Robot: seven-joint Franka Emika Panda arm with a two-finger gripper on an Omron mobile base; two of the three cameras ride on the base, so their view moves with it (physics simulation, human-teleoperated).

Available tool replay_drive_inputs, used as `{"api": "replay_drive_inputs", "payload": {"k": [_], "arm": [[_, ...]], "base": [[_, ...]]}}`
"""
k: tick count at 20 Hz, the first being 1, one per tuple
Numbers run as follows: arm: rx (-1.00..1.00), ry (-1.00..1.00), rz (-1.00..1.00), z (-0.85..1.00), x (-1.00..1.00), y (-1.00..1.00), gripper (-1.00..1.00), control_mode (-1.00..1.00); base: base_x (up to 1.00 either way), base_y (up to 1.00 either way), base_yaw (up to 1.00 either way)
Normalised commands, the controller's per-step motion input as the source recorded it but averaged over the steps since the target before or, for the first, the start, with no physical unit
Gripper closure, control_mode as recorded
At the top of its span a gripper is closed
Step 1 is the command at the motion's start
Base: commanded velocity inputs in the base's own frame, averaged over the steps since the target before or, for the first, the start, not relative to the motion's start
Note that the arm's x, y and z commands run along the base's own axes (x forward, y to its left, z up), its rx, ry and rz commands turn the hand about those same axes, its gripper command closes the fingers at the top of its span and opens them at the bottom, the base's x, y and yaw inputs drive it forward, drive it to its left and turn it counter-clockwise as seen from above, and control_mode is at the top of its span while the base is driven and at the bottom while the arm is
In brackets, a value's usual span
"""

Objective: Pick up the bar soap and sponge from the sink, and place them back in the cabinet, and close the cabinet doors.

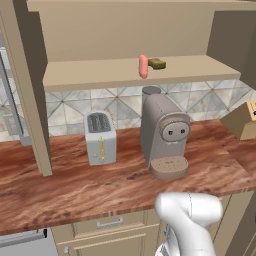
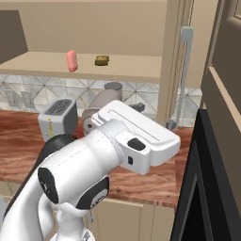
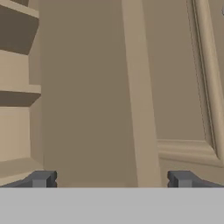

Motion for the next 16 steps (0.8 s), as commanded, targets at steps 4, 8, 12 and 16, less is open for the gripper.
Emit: {"api": "replay_drive_inputs", "payload": {"k": [4,8,12,16], "arm": [[0.0,0.0,0.14,-0.17,0.24,0.29,-1.0,-1.0],[0.0,0.0,0.14,-0.16,0.25,0.3,-1.0,-1.0],[0.0,0.0,0.14,-0.17,0.28,0.31,-1.0,-1.0],[0.0,0.0,0.13,-0.17,0.26,0.29,-1.0,-1.0]], "base": [[0.0,0.0,0.0],[0.0,0.0,0.0],[0.0,0.0,0.0],[0.0,0.0,0.0]]}}
